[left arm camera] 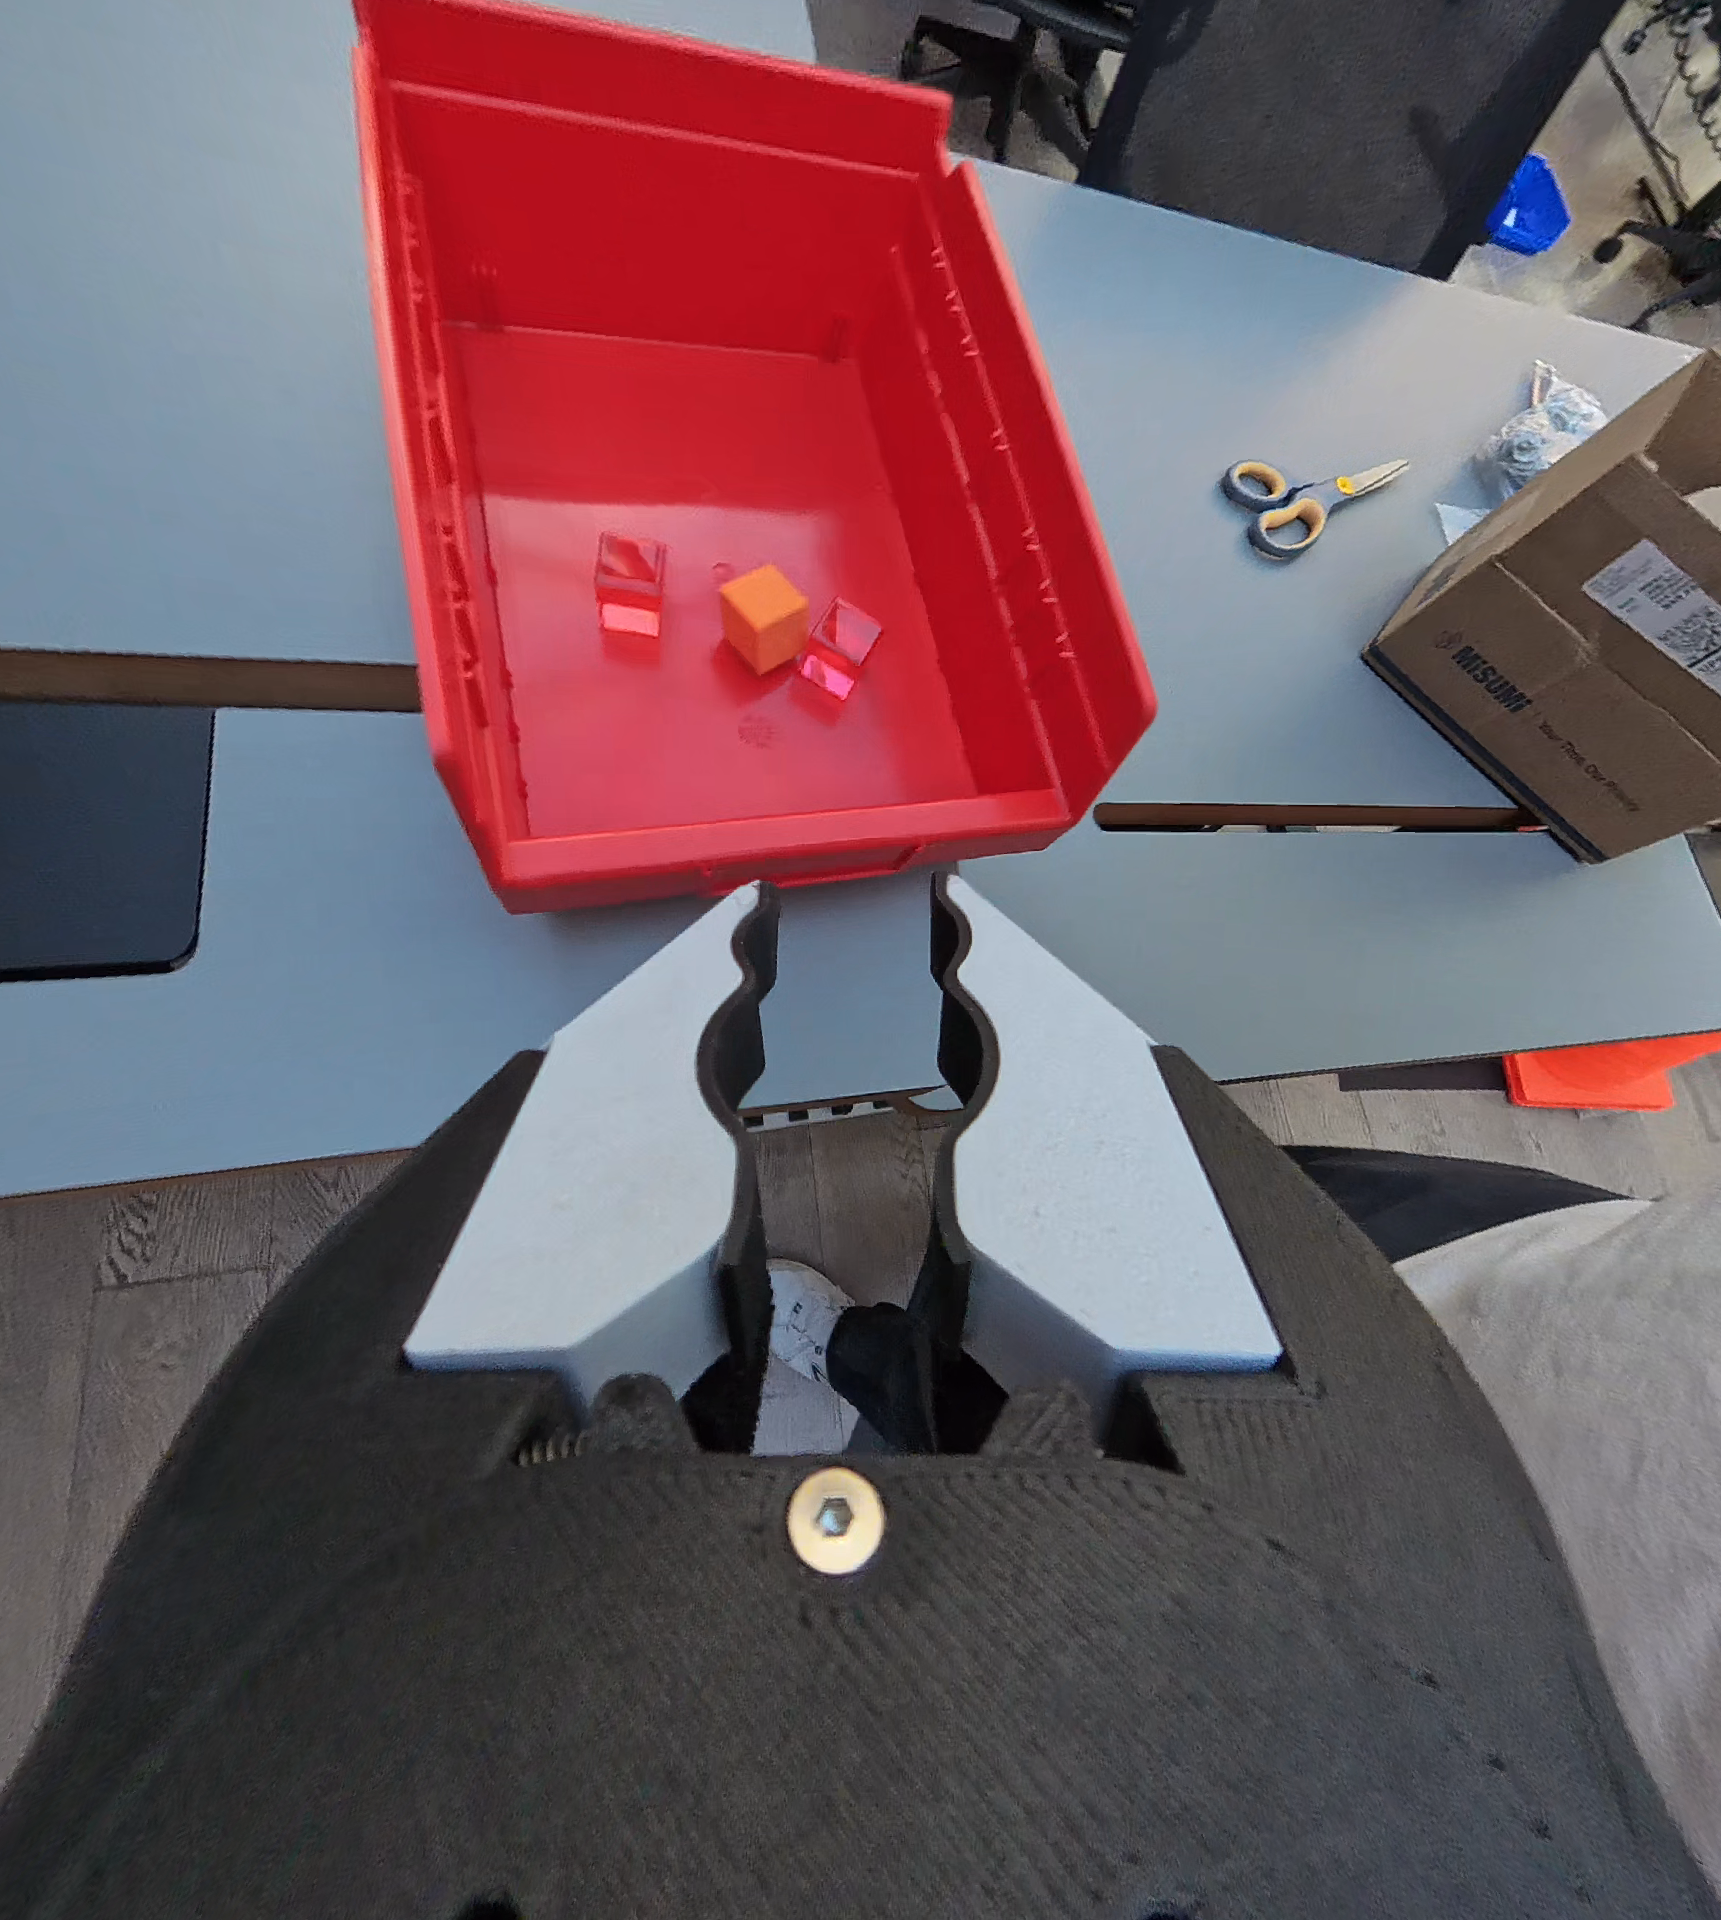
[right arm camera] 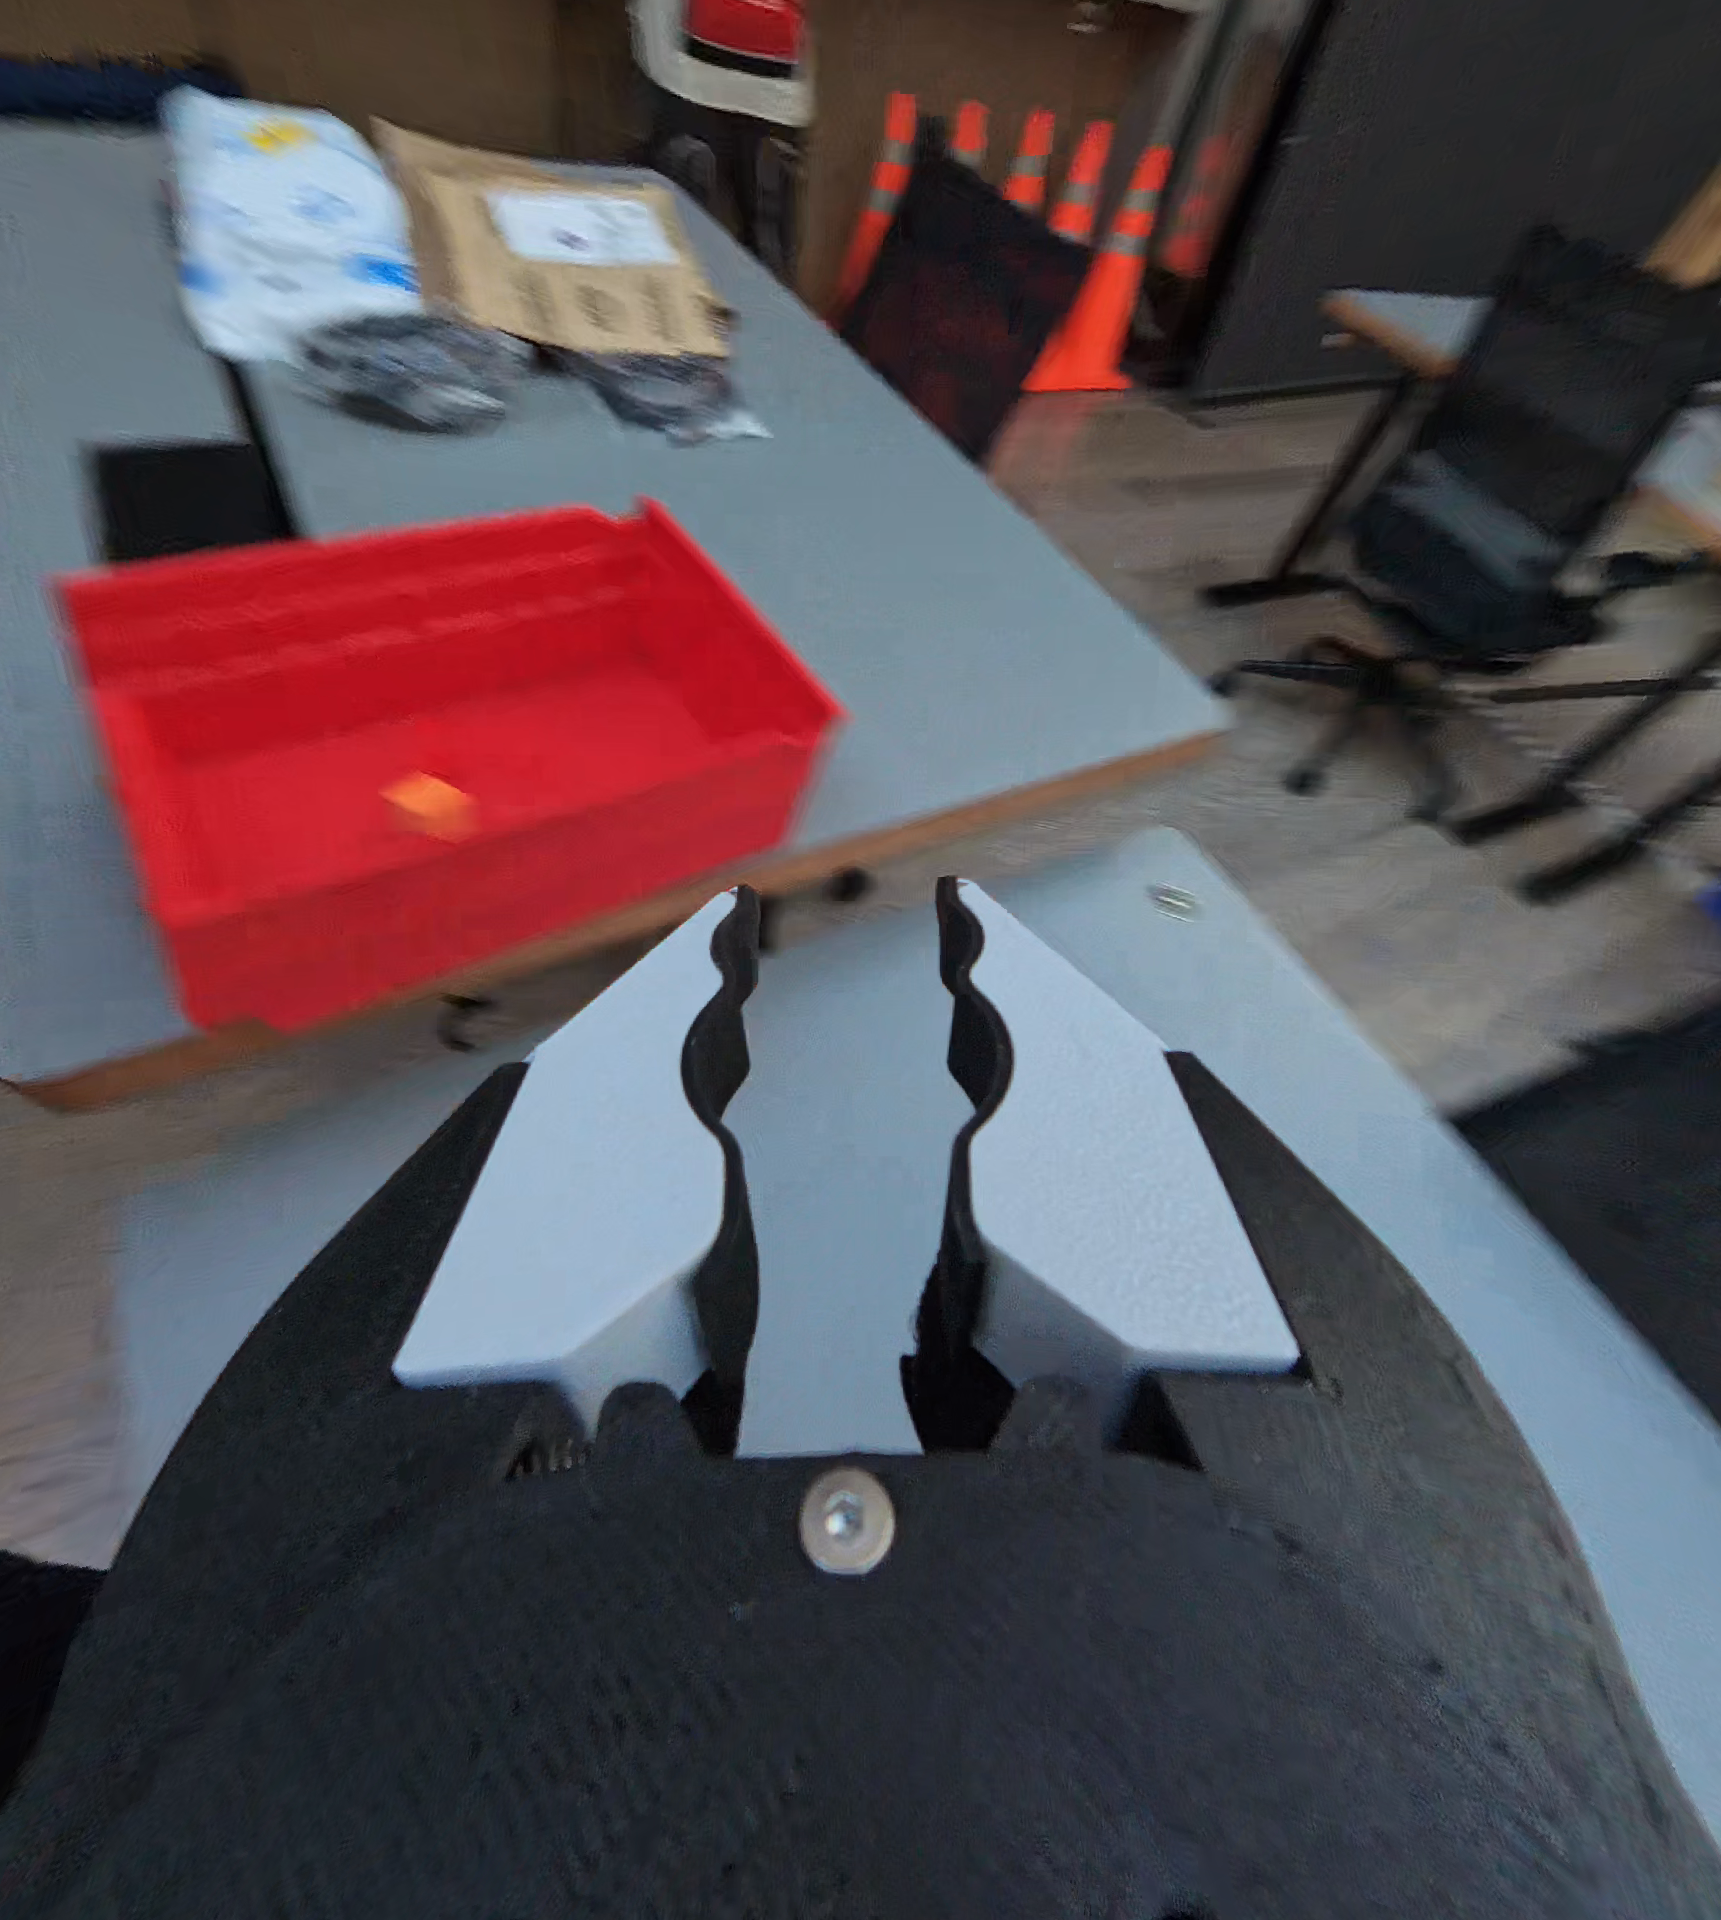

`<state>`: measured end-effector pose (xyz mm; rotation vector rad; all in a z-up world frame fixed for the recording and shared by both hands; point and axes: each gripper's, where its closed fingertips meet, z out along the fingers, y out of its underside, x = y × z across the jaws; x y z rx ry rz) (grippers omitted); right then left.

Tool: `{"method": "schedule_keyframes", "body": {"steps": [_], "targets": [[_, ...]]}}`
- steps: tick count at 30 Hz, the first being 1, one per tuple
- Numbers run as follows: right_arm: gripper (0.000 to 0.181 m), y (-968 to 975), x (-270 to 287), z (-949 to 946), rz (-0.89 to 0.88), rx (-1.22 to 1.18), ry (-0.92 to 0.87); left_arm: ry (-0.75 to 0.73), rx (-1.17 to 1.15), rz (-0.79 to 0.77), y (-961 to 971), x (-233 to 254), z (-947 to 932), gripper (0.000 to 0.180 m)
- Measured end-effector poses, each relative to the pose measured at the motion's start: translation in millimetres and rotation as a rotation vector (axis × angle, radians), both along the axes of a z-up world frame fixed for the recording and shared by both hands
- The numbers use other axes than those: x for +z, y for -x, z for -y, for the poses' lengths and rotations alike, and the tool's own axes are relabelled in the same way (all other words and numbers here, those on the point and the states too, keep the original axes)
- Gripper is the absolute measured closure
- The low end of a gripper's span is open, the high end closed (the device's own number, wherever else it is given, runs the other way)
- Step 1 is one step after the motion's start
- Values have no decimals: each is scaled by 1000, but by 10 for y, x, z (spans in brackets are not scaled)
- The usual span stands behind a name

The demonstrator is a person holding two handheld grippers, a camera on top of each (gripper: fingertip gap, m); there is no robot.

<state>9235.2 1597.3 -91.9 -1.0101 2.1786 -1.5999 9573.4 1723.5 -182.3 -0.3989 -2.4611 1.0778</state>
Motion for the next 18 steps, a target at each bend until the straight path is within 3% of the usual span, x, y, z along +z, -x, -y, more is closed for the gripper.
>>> {"method": "schedule_keyframes", "body": {"steps": [2, 5, 8, 11, 15, 18], "targets": [[143, 1261, 45, -147, -207, -190, 48, 53, -55, 22, 190, 168, 19, 152], [146, 2691, -598, -645, -352, -270, -331, 153, -169, 51, 682, 520, 178, 153], [144, 3488, -1283, -1048, -505, -208, -575, 224, -264, 74, 1345, 852, 377, 152], [140, 3795, -1744, -1192, -714, -18, -647, 268, -302, 132, 2041, 1016, 512, 153], [141, 3922, -2068, -1187, -742, 91, -759, 243, -366, 177, 2996, 959, 456, 156], [146, 3901, -1923, -1109, -670, 117, -738, 225, -417, 212, 3548, 872, 345, 158]]}}
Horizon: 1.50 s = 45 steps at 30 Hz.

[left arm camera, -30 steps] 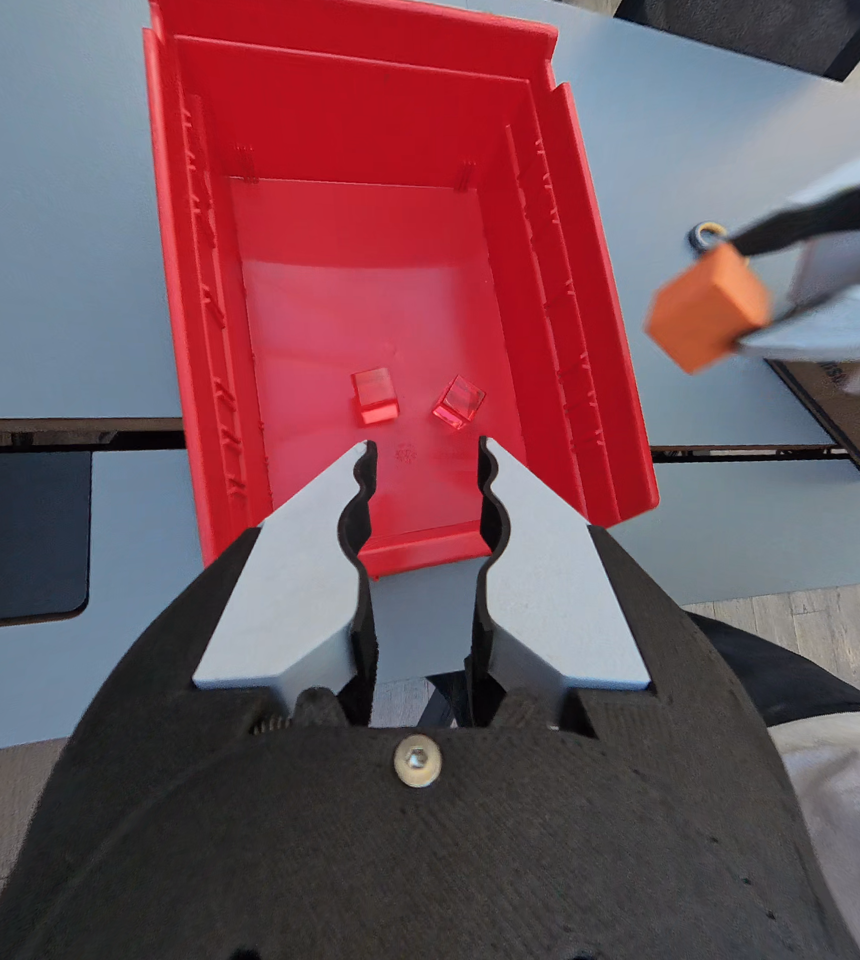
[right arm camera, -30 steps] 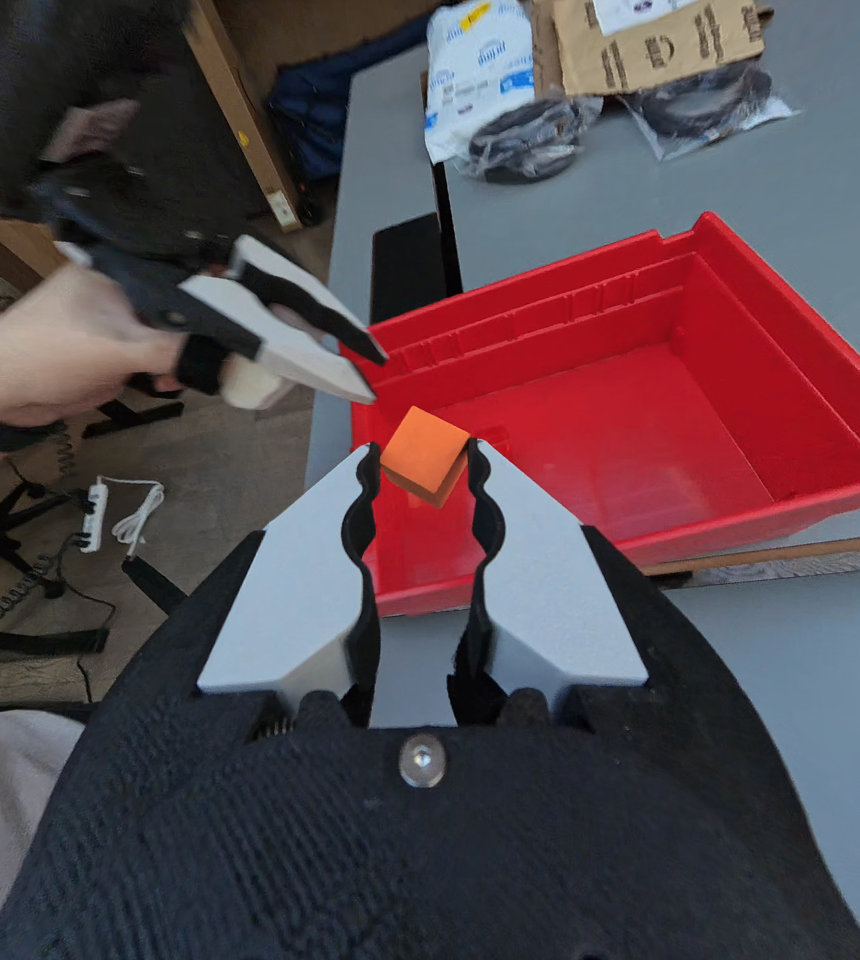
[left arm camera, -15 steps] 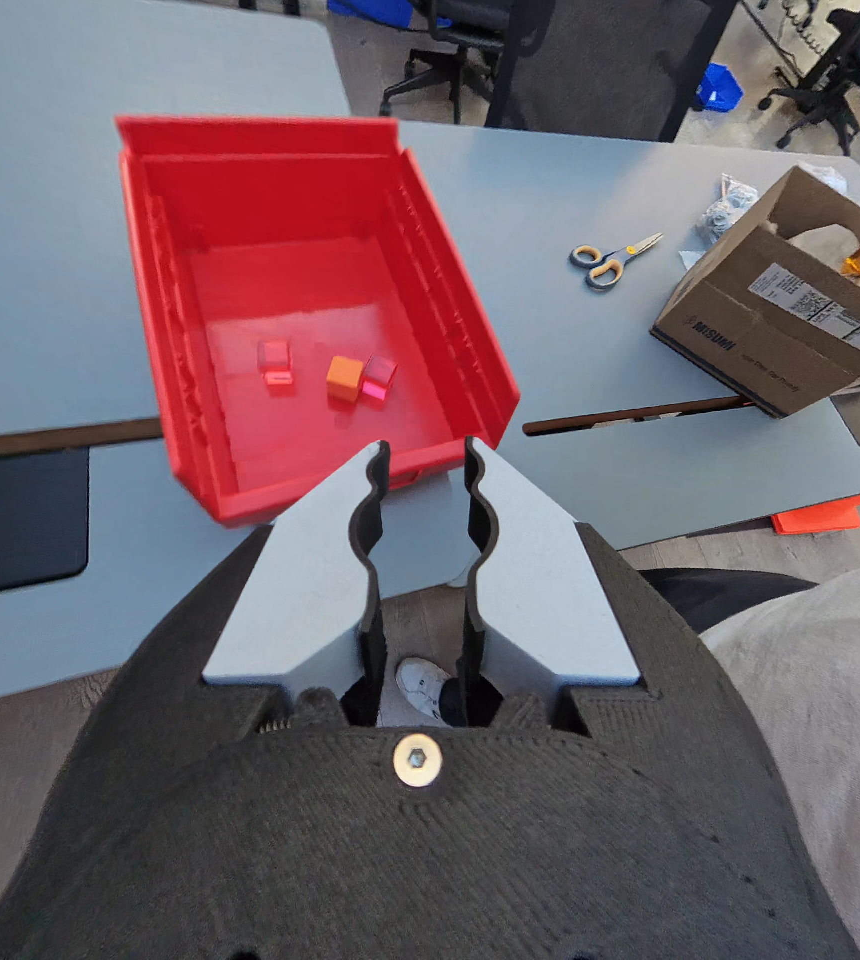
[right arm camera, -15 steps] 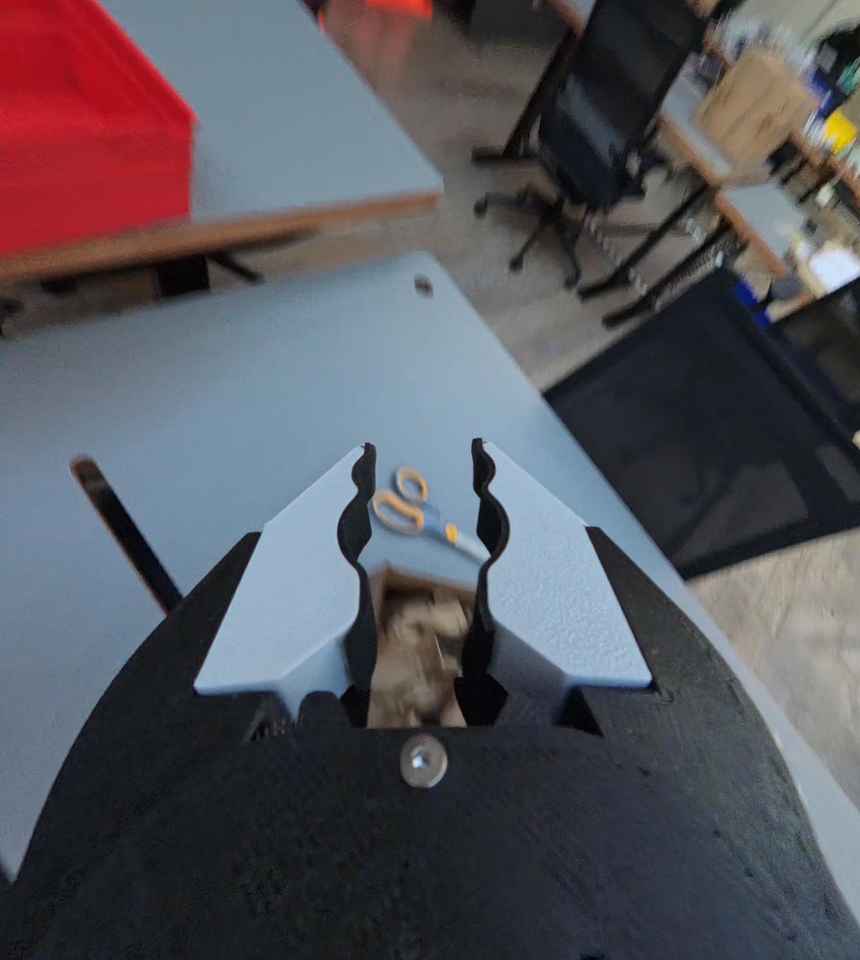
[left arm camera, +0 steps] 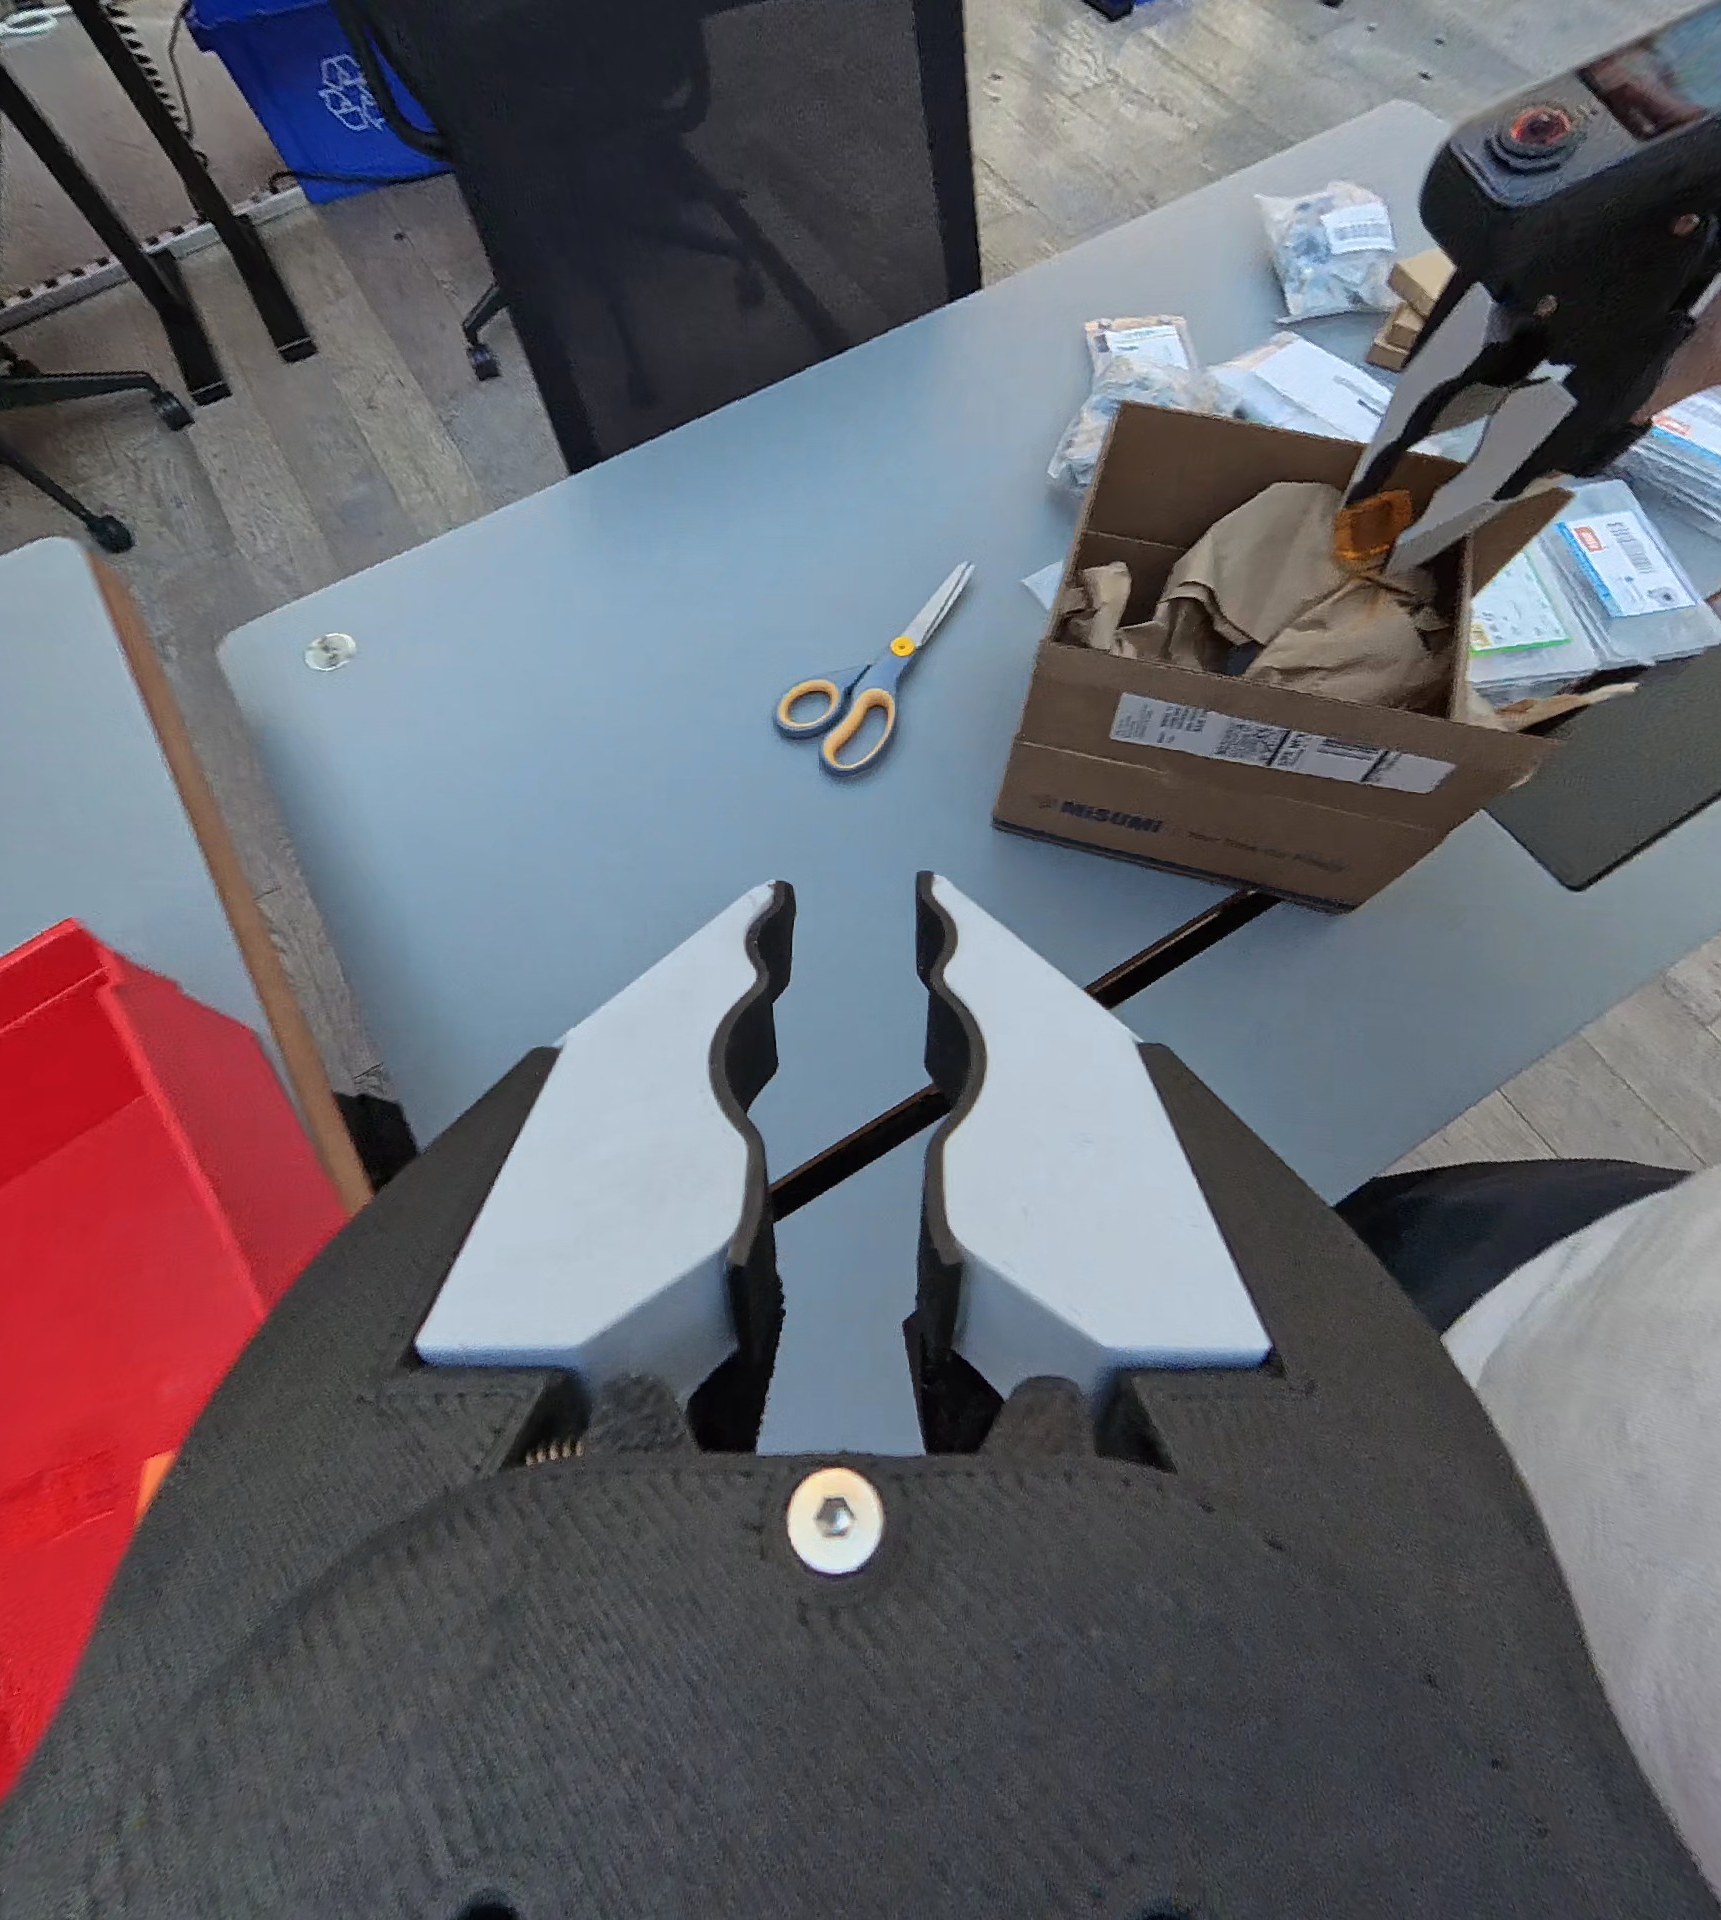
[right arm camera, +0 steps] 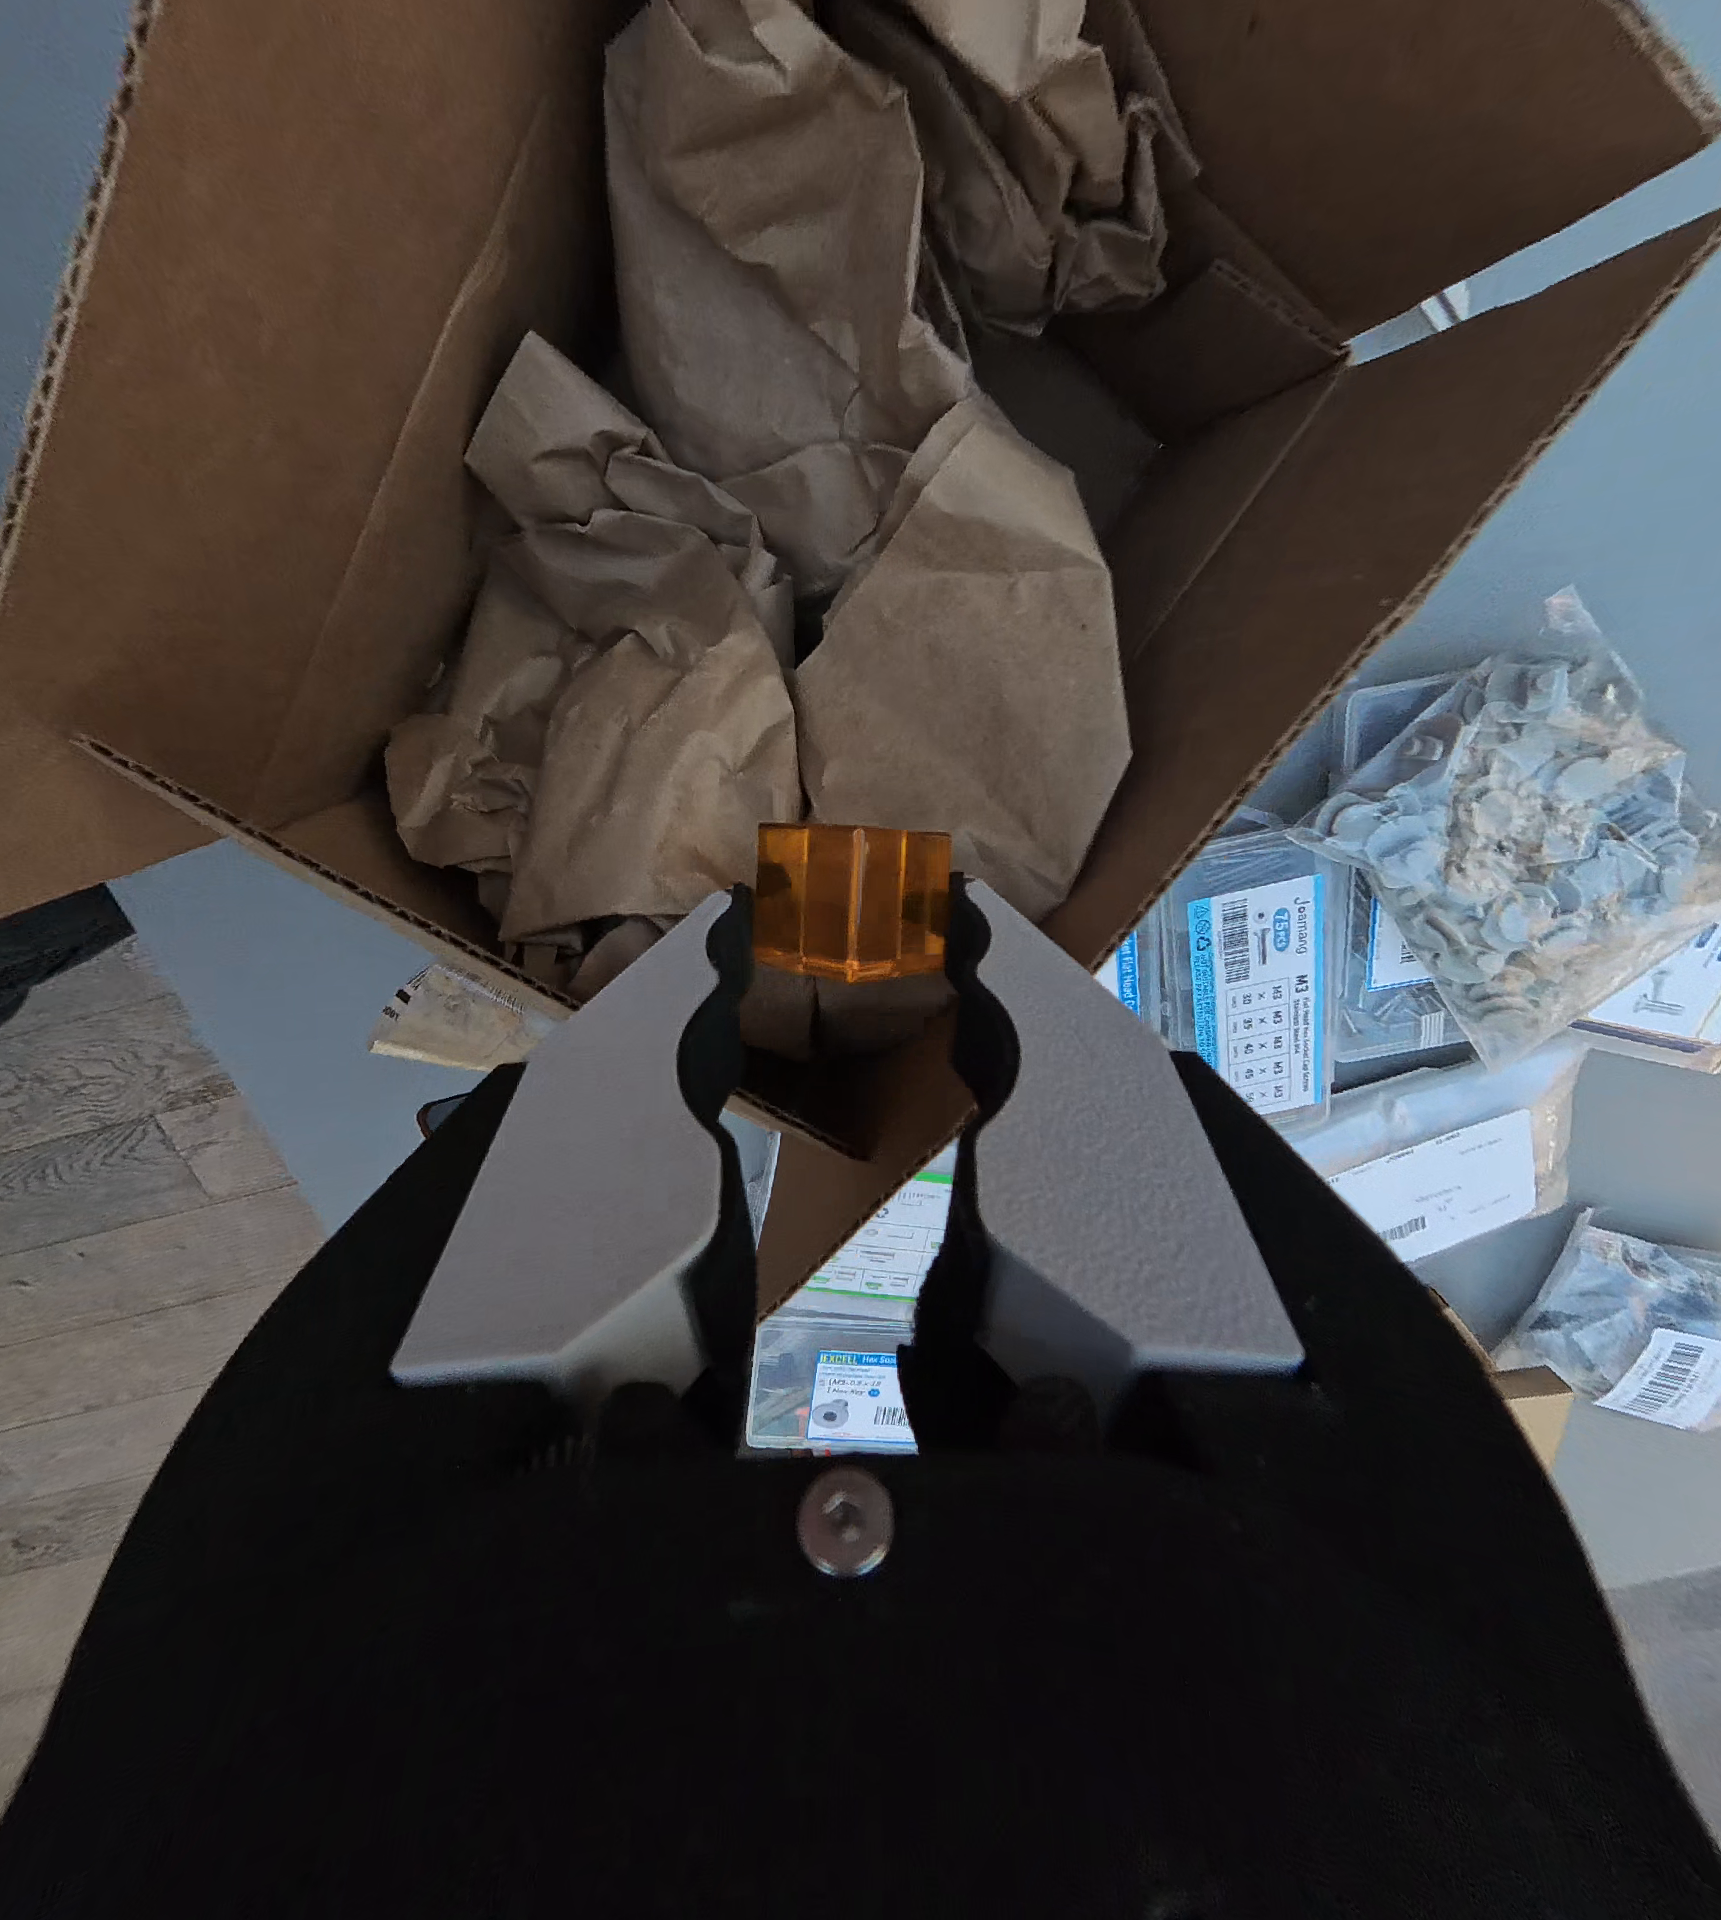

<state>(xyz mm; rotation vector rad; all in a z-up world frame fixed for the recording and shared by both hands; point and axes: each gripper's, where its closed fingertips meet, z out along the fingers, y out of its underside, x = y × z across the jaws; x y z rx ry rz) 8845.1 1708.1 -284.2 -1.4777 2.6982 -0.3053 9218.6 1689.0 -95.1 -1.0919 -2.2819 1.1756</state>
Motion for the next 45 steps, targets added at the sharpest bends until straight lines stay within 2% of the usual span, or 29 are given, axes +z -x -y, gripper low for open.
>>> {"method": "schedule_keyframes", "body": {"steps": [5, 9, 12, 14, 15, 18, 20, 21, 22, 24, 27, 29, 31, 34, 37, 40, 45], "targets": [[146, -267, 522, 148, 153, 10, 82, -78, -20, -33, 411, -109, -204, 155], [146, -1690, 1163, 436, 552, 120, 166, -84, 123, -17, -41, -244, -138, 156], [146, -3267, 1425, 486, 823, 284, 147, -11, 360, 170, -964, -387, 39, 153], [146, -4245, 1395, 535, 891, 376, 115, 29, 528, 296, -1704, -439, 83, 156], [146, -4688, 1342, 579, 904, 404, 81, 16, 585, 298, -1999, -467, 75, 156], [146, -5736, 1080, 867, 858, 411, 9, -77, 666, 170, -2600, -564, 36, 146], [142, -6196, 982, 1125, 849, 378, 25, -101, 687, 91, -2876, -588, 41, 143], [124, -6329, 969, 1252, 840, 359, 43, -98, 695, 80, -3006, -600, 47, 142], [120, -6380, 993, 1353, 836, 334, 50, -91, 701, 85, -3123, -615, 54, 142], [125, -6265, 1207, 1451, 895, 286, 63, -81, 686, 92, -3237, -643, 74, 142], [129, -5436, 1493, 1562, 901, 201, 246, -83, 554, 50, -2982, -648, 157, 141], [129, -4507, 1557, 1534, 797, 130, 421, -81, 400, 34, -2563, -643, 218, 141], [133, -3400, 1498, 1377, 612, 39, 539, -78, 223, 42, -2034, -649, 246, 141], [136, -1853, 1090, 815, 319, -82, 398, -79, -37, 18, -1126, -610, 215, 143], [138, -961, 635, 196, 221, -108, 185, -124, -252, -42, -219, -589, 113, 146], [131, -580, 315, 3, 189, -39, 143, -163, -386, -34, 548, -684, 16, 145], [90, -460, 0, 161, 197, 109, 40, -116, -469, 74, 1536, -1000, -12, 140]]}}
